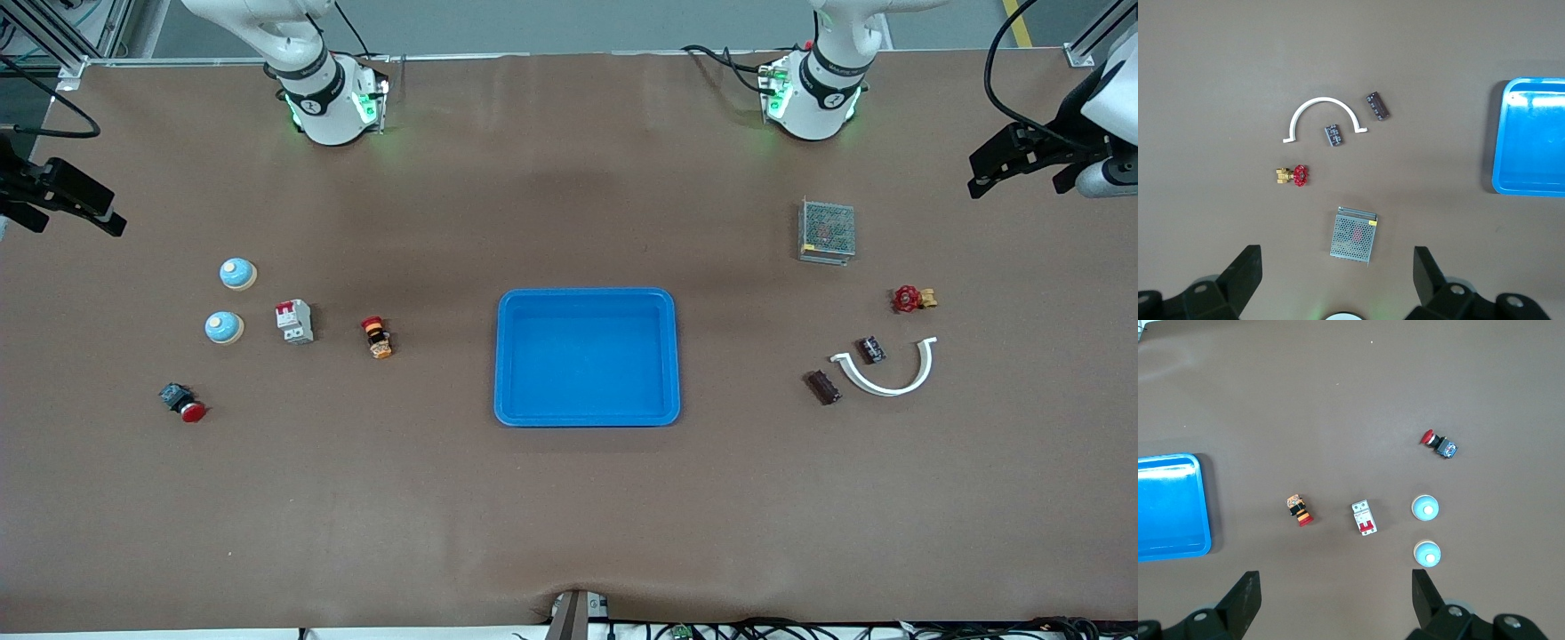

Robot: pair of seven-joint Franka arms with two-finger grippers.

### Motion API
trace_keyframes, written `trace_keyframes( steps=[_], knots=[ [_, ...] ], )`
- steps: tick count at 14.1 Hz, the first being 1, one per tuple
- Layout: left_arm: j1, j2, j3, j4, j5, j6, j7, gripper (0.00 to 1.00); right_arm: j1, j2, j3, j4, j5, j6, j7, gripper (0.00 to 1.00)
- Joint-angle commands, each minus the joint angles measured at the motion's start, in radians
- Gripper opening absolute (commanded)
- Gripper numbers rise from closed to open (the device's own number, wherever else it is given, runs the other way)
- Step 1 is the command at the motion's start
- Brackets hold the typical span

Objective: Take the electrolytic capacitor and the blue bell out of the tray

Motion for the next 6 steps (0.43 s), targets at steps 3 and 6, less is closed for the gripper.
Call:
trace_keyframes(
  steps=[3,6],
  knots=[
    [-0.003,0.017,-0.004,0.071,-0.008,-0.056,0.007,1.00,0.012,-0.017,-0.004,-0.015,-0.001,0.003,0.021,1.00],
    [-0.003,0.020,-0.004,0.071,-0.013,-0.057,0.007,1.00,0.012,-0.014,-0.004,-0.009,-0.003,-0.049,0.001,1.00]
  ],
)
